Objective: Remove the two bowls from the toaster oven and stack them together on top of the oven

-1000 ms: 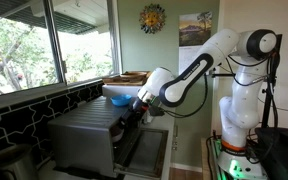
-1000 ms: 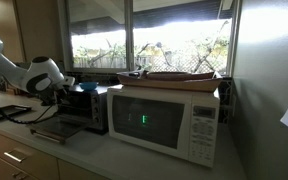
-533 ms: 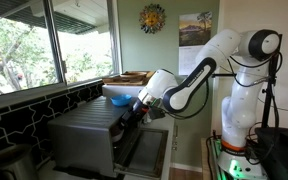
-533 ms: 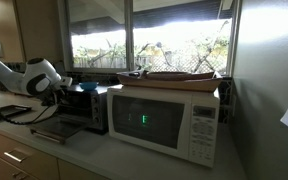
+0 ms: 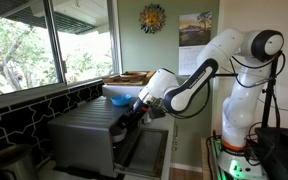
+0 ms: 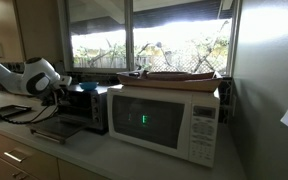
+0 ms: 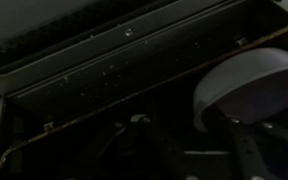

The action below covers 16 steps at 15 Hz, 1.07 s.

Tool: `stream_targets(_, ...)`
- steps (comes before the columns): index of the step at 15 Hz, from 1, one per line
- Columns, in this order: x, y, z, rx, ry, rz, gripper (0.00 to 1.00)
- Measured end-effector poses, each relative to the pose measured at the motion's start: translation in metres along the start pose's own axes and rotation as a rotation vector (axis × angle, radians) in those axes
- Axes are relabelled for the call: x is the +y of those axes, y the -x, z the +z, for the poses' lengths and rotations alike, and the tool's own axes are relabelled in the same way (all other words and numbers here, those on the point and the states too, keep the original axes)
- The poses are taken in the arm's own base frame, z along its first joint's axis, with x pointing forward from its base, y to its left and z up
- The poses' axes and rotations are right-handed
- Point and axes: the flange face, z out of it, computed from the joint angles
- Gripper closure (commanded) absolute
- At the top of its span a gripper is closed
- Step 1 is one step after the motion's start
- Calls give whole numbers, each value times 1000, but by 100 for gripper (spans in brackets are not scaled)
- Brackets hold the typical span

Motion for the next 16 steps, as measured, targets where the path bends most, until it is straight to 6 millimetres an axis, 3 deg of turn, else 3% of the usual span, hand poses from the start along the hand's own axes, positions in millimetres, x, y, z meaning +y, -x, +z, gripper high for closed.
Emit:
stream_targets(3,-2,-2,-4,11,-3,-2,99)
stream_targets(11,-5,-3,-7,18,-14,4,99)
stream_targets(12,-5,-3,-7,18,-14,5,72)
stream_targets(14,-5,-3,-7,18,-15,6,65)
stream_targets(16,-7,-1,-6,13,-19,7,51)
